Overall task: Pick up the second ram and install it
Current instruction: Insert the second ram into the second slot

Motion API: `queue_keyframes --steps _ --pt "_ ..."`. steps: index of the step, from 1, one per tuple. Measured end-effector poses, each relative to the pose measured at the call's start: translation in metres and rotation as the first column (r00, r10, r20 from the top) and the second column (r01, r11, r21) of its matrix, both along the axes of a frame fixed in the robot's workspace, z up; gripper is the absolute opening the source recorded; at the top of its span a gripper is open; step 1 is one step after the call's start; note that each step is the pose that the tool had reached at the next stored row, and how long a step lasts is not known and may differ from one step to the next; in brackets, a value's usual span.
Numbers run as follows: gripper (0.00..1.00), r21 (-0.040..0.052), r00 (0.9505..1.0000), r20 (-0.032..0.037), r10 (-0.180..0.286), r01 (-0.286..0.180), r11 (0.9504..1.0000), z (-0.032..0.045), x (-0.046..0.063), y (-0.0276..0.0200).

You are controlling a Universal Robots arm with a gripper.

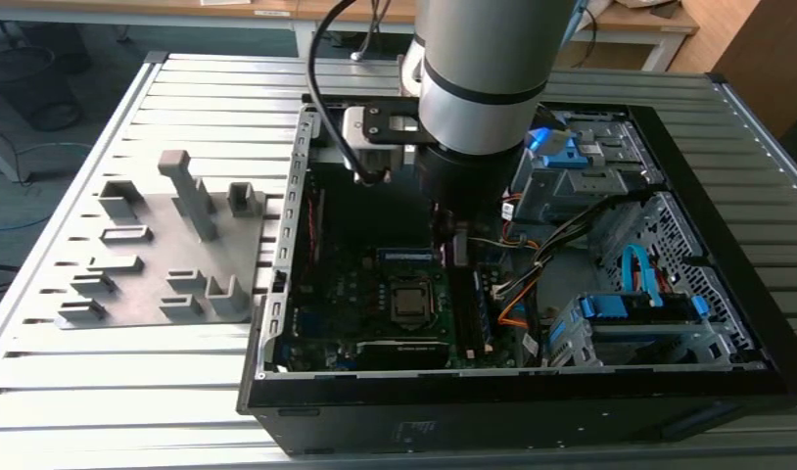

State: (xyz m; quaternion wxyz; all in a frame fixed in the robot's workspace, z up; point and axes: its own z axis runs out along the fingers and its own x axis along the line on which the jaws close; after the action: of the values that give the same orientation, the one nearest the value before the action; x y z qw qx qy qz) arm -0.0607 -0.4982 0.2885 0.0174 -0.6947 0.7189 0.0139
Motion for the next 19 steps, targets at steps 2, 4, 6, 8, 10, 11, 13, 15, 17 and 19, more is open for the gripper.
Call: queue_keyframes --steps 2,4,6,8,10,11,13,15,17,19 --pt "0.14 0.0000 0.9997 0.0000 -0.024 0.024 0.9997 0.0000 0.0000 0.0000" --pt "0.14 0.0000 0.9989 0.0000 -0.047 0.047 0.9989 0.0000 0.0000 0.0000" --pt "0.14 0.0000 0.9976 0.0000 -0.070 0.070 0.9976 0.0000 0.0000 0.0000" --pt "0.14 0.0000 0.9957 0.0000 -0.092 0.092 0.9957 -0.0001 0.0000 0.0000" --pt "0.14 0.0000 0.9937 0.0000 -0.112 0.112 0.9937 -0.0001 0.0000 0.0000" --pt "0.14 0.0000 0.9925 0.0000 -0.122 0.122 0.9925 -0.0001 0.0000 0.0000" --pt "0.14 -0.0001 0.9898 0.0000 -0.142 0.142 0.9898 -0.0001 0.0000 0.0000" --pt "0.14 0.0000 0.9868 0.0000 -0.162 0.162 0.9868 -0.0001 0.0000 0.0000" --pt "0.14 0.0000 0.9838 0.0000 -0.179 0.179 0.9838 -0.0001 0.0000 0.0000" --pt "0.14 0.0000 0.9804 0.0000 -0.197 0.197 0.9804 -0.0001 0.0000 0.0000"
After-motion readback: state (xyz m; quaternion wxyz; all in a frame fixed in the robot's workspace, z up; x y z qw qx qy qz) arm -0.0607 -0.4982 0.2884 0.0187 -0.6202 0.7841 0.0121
